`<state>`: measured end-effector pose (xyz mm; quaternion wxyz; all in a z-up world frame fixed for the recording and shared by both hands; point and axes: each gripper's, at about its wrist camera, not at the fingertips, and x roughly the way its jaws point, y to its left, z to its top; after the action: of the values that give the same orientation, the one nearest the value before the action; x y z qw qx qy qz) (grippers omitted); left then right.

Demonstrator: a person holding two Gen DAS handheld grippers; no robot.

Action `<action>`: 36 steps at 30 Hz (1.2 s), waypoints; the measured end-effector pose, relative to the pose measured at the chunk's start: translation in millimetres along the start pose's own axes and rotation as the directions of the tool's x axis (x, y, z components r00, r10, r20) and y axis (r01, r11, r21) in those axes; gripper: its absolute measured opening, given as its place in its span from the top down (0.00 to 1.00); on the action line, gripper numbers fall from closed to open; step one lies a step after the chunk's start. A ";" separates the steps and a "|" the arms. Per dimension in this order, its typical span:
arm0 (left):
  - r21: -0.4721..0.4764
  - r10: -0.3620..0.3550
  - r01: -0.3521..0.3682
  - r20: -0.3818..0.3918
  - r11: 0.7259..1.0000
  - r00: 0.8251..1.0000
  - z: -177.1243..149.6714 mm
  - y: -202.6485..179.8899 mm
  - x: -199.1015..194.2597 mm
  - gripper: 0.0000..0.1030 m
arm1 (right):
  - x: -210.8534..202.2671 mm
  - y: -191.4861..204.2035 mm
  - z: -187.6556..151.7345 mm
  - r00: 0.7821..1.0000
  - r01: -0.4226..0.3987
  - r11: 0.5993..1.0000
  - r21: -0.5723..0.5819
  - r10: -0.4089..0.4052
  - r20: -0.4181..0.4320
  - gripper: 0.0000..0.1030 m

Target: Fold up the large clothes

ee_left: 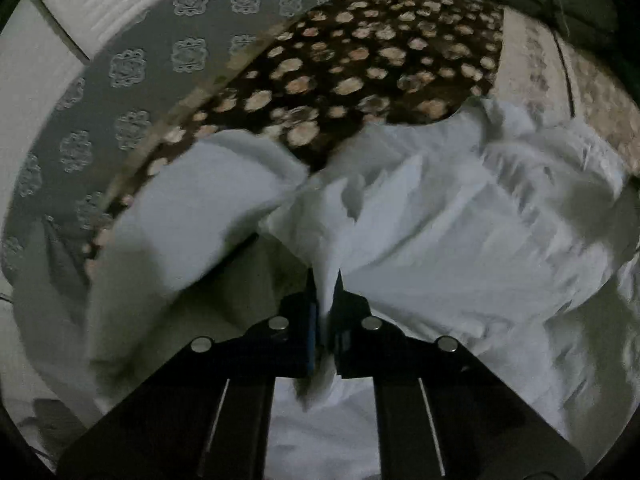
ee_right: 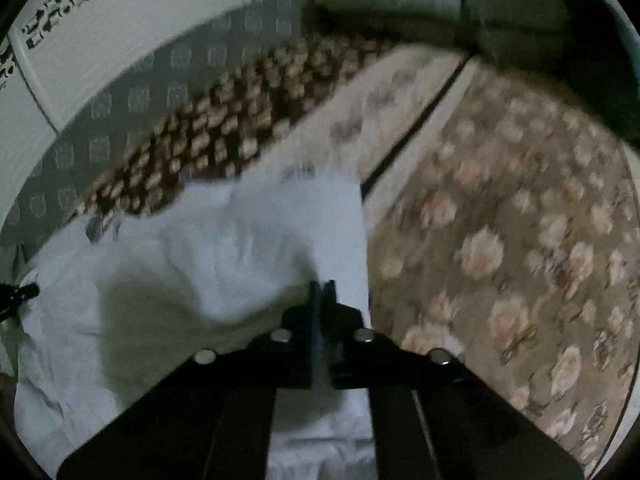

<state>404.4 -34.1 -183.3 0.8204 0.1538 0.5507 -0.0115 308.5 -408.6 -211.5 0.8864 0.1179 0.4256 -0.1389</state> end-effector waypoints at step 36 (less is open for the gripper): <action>-0.031 -0.100 0.098 -0.068 0.995 0.993 -8.5 -8.4 26.7 0.26 | 1.5 114.6 -32.1 0.988 -0.033 0.976 -0.215 0.000 -0.153 0.34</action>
<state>405.7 -35.9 -212.5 0.8011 0.1152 0.5860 -0.0391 326.0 -291.3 -221.9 0.8599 0.0341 0.5037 -0.0749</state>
